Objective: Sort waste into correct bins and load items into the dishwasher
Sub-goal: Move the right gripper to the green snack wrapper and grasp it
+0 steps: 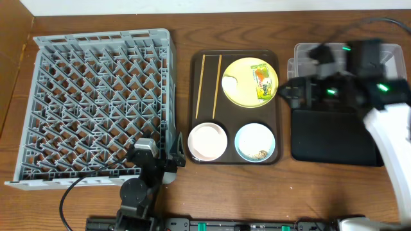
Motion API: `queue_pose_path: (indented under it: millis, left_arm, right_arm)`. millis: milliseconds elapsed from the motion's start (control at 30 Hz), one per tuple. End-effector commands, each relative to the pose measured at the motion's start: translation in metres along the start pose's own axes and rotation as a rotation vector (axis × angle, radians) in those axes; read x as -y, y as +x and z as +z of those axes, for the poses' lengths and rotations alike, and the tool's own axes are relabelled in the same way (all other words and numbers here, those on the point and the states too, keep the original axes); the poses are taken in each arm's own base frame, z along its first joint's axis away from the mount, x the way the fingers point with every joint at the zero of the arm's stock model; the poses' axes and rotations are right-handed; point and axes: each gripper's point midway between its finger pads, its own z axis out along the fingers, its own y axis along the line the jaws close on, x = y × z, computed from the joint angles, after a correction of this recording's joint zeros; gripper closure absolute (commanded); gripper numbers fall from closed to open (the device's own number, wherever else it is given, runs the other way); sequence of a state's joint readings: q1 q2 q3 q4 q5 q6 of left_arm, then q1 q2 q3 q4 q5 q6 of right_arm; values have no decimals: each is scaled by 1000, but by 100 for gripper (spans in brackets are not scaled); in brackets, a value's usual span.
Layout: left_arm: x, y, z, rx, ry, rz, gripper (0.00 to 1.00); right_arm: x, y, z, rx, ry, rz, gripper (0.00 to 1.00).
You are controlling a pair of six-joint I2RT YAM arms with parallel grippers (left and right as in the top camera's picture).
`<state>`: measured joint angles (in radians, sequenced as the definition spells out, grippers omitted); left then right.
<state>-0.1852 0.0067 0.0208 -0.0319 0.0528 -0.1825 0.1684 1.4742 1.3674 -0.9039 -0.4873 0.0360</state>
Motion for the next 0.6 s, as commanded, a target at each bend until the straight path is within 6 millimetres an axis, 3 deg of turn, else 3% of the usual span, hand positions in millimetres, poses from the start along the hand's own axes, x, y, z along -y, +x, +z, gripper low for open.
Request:
queue_pose_path:
  millis: [0, 133, 267, 300, 400, 567]
  left_arm:
    - [-4, 15, 1, -46, -14, 3, 4]
    - [-4, 15, 1, -46, -14, 3, 5]
    - [-4, 15, 1, -46, -14, 3, 5]
    - [-4, 15, 1, -46, -14, 3, 4]
    - [-4, 15, 1, -46, -14, 3, 4]
    - [-4, 15, 1, -46, -14, 3, 5]
  right_arm:
    - [-13, -15, 33, -72, 169, -112, 1]
    - [-14, -27, 83, -111, 266, -181, 6]
    - [28, -35, 125, -92, 471, -134, 1]
    - [38, -34, 136, -94, 501, -125, 6]
    - [52, -28, 167, -113, 511, -110, 36]
    - [76, -8, 204, -164, 533, -59, 33]
